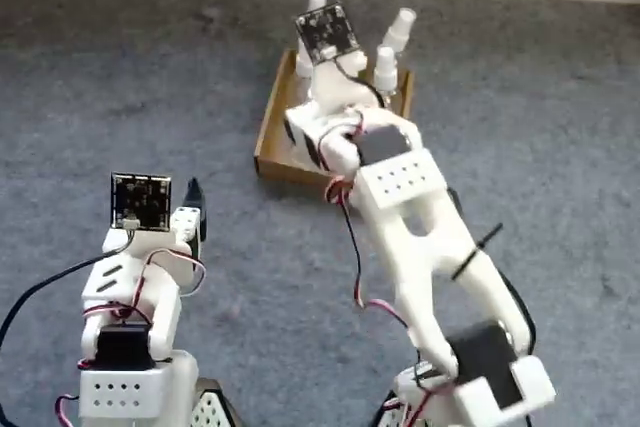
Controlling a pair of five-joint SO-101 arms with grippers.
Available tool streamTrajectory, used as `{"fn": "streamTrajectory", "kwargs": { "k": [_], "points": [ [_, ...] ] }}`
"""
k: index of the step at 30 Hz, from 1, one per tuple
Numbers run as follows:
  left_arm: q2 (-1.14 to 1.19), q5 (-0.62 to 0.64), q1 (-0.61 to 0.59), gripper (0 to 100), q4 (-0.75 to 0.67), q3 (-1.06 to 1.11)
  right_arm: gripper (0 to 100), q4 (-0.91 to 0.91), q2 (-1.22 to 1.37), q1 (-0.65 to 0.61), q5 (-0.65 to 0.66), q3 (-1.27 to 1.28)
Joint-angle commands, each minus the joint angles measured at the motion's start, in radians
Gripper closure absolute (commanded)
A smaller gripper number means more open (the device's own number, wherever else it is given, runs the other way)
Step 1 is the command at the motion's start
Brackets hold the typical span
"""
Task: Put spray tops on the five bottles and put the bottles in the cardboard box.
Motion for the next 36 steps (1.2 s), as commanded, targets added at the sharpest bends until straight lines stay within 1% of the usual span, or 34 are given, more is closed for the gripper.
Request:
{"fn": "streamTrajectory", "kwargs": {
  "k": [1, 2, 6, 13, 23, 31, 33, 36],
  "points": [
    [-0.007, -0.006, -0.013, 91, -0.011, -0.022, 99.5, -0.027, 0.042, 0.031, 0.011, -0.142],
    [-0.007, -0.006, -0.013, 91, -0.011, -0.022, 99.5, -0.027, 0.061, 0.031, 0.017, -0.16],
    [-0.007, -0.006, -0.013, 91, -0.011, -0.022, 99.5, -0.025, 0.12, 0.028, 0.138, -0.193],
    [-0.007, -0.008, 0.039, 91, -0.011, -0.002, 99.5, -0.025, 0.179, 0.03, 0.146, -0.191],
    [-0.007, -0.008, 0.039, 91, -0.011, -0.002, 99.5, -0.025, 0.277, 0.031, 0.146, -0.197],
    [-0.007, -0.008, 0.039, 91, -0.011, -0.002, 99.4, -0.025, 0.292, 0.031, 0.144, -0.197],
    [-0.007, -0.008, 0.039, 91, -0.011, -0.002, 97.1, -0.025, 0.292, 0.031, 0.144, -0.197],
    [-0.007, -0.008, 0.039, 91, -0.011, -0.002, 88.9, -0.025, 0.292, 0.03, 0.144, -0.197]
  ]
}}
